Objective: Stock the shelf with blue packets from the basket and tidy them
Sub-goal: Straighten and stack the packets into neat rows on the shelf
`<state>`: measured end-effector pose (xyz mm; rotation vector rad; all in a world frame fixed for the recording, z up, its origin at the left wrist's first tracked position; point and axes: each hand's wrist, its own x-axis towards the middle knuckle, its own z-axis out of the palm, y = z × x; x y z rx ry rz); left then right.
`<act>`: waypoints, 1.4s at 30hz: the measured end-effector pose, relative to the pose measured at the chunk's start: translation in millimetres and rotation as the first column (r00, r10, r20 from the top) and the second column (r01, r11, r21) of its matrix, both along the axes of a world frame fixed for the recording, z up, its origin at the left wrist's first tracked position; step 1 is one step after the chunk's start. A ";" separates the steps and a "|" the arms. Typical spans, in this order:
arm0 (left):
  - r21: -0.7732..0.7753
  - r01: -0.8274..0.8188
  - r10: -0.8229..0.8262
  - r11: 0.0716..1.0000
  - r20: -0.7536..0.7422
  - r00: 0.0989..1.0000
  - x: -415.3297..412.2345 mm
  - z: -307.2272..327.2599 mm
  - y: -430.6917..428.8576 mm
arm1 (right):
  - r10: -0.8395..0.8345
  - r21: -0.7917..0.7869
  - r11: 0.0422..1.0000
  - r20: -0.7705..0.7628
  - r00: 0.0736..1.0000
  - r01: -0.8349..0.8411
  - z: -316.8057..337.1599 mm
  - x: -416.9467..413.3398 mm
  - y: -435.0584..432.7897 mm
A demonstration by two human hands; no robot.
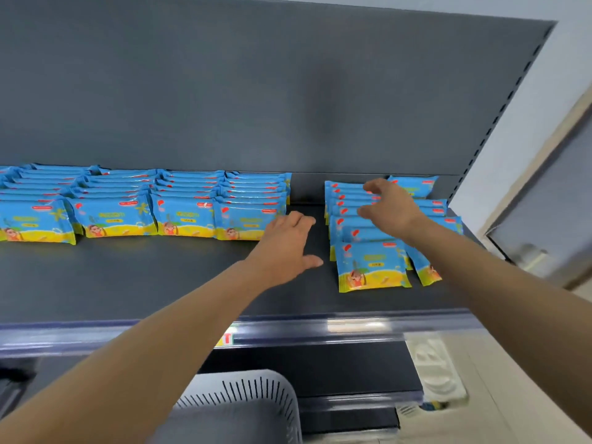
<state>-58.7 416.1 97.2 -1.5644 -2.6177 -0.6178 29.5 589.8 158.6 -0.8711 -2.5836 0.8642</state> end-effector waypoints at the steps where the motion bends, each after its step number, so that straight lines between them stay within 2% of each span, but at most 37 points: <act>1: -0.037 0.022 -0.020 0.999 0.063 0.998 7.1 -1.3 9.0 | -0.012 0.006 1.000 0.019 1.000 0.012 -0.2 7.6 8.7; 3: -0.085 0.056 -0.049 0.995 0.082 0.995 17.3 -3.6 25.4 | -0.008 0.027 1.000 0.065 0.998 0.006 -1.1 17.0 26.6; 8: -0.114 0.025 -0.026 0.993 -0.006 1.000 20.9 -6.6 63.1 | 0.097 0.041 0.993 0.185 0.978 -0.107 -4.1 5.4 73.4; 13: -0.227 -0.009 -0.001 0.974 -0.046 0.999 22.0 -19.9 104.0 | 0.253 0.144 0.944 0.261 0.931 -0.297 -18.1 -26.6 114.0; 16: -0.268 -0.047 0.027 0.962 -0.076 0.997 21.0 -28.0 115.4 | 0.347 0.143 0.901 0.327 0.879 -0.409 -29.3 -50.2 131.0; 21: -0.309 -0.115 0.101 0.944 -0.063 0.993 18.5 -27.2 118.0 | 0.364 0.195 0.849 0.457 0.812 -0.491 -46.4 -77.6 147.6; 26: -0.310 -0.164 0.136 0.936 -0.112 0.984 16.5 -27.6 123.9 | 0.289 0.289 0.807 0.567 0.772 -0.515 -50.2 -91.3 150.1; 31: -0.264 -0.193 0.154 0.945 -0.162 0.975 16.0 -28.3 124.7 | 0.316 0.306 0.771 0.577 0.753 -0.559 -47.9 -95.2 149.8; 38: -0.194 -0.260 0.203 0.946 -0.272 0.941 10.5 -26.3 125.7 | 0.403 0.196 0.809 0.503 0.765 -0.555 -43.3 -100.6 141.0; 42: -0.180 -0.301 0.219 0.937 -0.370 0.903 -4.7 -26.9 120.8 | 0.466 0.152 0.820 0.383 0.798 -0.552 -37.7 -108.0 133.4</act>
